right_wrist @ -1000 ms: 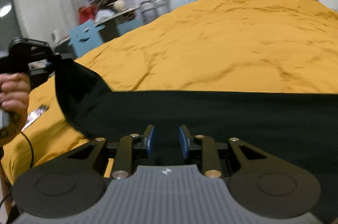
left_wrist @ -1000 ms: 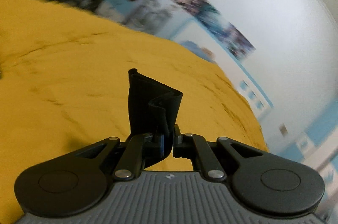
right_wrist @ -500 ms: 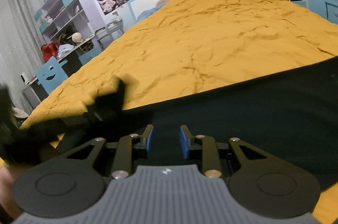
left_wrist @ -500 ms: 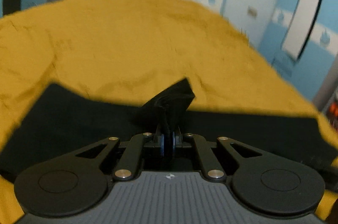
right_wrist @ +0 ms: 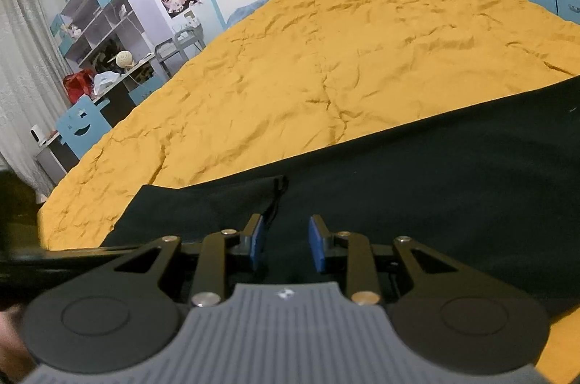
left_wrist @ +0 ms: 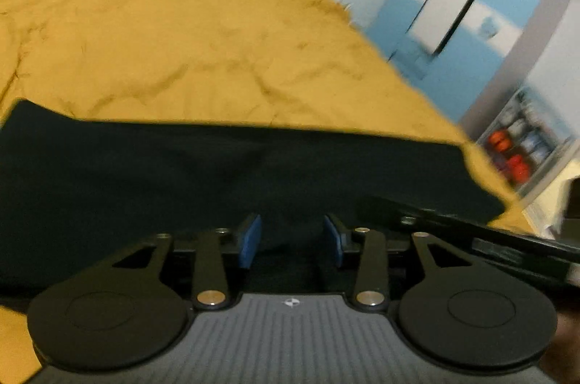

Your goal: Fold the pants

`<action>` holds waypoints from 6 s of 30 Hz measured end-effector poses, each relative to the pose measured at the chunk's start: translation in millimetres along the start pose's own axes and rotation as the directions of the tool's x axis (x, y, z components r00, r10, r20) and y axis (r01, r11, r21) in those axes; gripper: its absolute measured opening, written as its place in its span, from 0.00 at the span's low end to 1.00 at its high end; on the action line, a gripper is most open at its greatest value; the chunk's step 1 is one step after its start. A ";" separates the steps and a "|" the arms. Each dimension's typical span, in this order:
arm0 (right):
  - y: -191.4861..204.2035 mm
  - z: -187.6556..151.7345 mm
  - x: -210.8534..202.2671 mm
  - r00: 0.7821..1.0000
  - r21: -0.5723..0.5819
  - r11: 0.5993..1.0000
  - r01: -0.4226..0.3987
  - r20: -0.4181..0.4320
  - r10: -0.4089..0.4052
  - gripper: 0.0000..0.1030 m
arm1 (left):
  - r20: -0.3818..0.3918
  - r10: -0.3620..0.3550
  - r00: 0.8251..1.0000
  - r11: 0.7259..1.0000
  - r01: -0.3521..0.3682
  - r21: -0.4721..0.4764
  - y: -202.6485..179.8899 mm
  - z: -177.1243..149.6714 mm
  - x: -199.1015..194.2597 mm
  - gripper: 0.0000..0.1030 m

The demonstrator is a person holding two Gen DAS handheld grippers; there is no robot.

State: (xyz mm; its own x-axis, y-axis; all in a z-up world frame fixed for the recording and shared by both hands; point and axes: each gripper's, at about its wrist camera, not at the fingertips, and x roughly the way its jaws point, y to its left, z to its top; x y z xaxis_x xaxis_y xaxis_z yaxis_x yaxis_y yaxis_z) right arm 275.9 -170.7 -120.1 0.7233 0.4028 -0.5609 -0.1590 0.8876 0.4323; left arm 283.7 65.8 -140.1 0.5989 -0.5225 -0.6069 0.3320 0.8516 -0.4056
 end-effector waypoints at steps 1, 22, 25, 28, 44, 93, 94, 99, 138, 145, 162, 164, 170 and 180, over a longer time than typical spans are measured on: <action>-0.6 2.1 0.7 1.000 0.004 1.000 -0.007 -0.003 0.007 0.30 | 0.029 0.014 0.999 1.000 -0.013 -0.009 6.5 0.8 -15.9 0.51; 24.2 13.5 72.5 0.976 0.095 0.990 -0.106 -0.182 0.122 0.01 | 0.055 0.378 0.924 0.840 -0.318 -0.440 163.6 -9.5 -86.8 0.65; 15.5 26.0 55.8 0.979 0.116 0.985 -0.128 -0.144 0.144 0.01 | 0.075 0.335 0.939 0.864 -0.274 -0.422 157.5 -11.1 -86.7 0.65; 5.6 23.4 54.0 0.979 0.112 0.988 -0.107 -0.164 0.124 0.01 | 0.043 0.316 0.948 0.886 -0.278 -0.371 148.4 -13.0 -76.3 0.65; 81.2 14.7 76.6 0.995 -0.335 0.942 0.021 -0.083 -0.052 0.18 | -0.148 0.370 0.917 0.902 -0.393 -0.178 117.8 -18.6 -50.0 0.65; -185.0 16.7 -141.5 0.929 0.290 0.900 0.327 0.074 -0.361 0.43 | 0.027 0.263 0.964 0.964 -0.262 -0.040 -61.9 7.4 2.5 0.60; -201.2 14.4 -148.7 0.929 0.367 0.876 0.314 0.070 -0.362 0.45 | 0.026 0.239 0.971 0.971 -0.239 -0.015 -79.6 8.5 13.8 0.60; -262.4 0.7 -157.1 0.955 0.663 0.736 0.137 0.109 -0.276 0.46 | -0.002 0.158 0.987 0.985 -0.157 0.070 -144.1 4.7 62.9 0.61; -158.0 77.1 -105.0 0.905 0.169 0.965 0.202 0.345 -0.250 0.13 | 0.017 0.050 0.999 0.993 -0.048 -0.110 -102.6 -3.4 35.9 0.60; -47.3 44.5 -43.5 0.970 -0.395 0.901 0.179 0.223 -0.095 0.13 | 0.066 0.094 0.993 0.961 -0.073 -0.267 -38.8 -6.2 -2.1 0.60; -56.5 18.6 -39.9 0.999 -0.445 0.895 0.008 -0.035 -0.026 0.32 | -0.060 0.010 0.998 0.962 -0.026 -0.272 -51.0 -13.7 33.0 0.66; -75.0 23.1 -52.4 0.999 -0.372 0.928 0.029 -0.002 -0.032 0.32 | -0.078 0.005 0.997 0.958 -0.027 -0.284 -55.3 -15.4 41.4 0.66; -106.9 19.3 -67.6 0.997 -0.246 0.966 0.075 0.041 -0.067 0.33 | -0.126 -0.016 0.992 0.914 -0.036 -0.403 -55.0 -12.8 72.8 0.66; -109.6 10.7 -53.2 0.993 -0.226 0.967 0.118 0.045 -0.110 0.33 | -0.012 0.048 0.999 0.865 -0.048 -0.500 -60.4 -12.7 63.7 0.09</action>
State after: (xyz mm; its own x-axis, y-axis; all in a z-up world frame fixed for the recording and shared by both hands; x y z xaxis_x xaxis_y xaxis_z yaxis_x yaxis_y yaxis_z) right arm 262.0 -291.8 -130.0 0.7658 0.2920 -0.5729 -0.2205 0.9562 0.1927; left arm 292.6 -19.5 -163.0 0.6054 -0.4815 -0.6338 -0.1055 0.7407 -0.6635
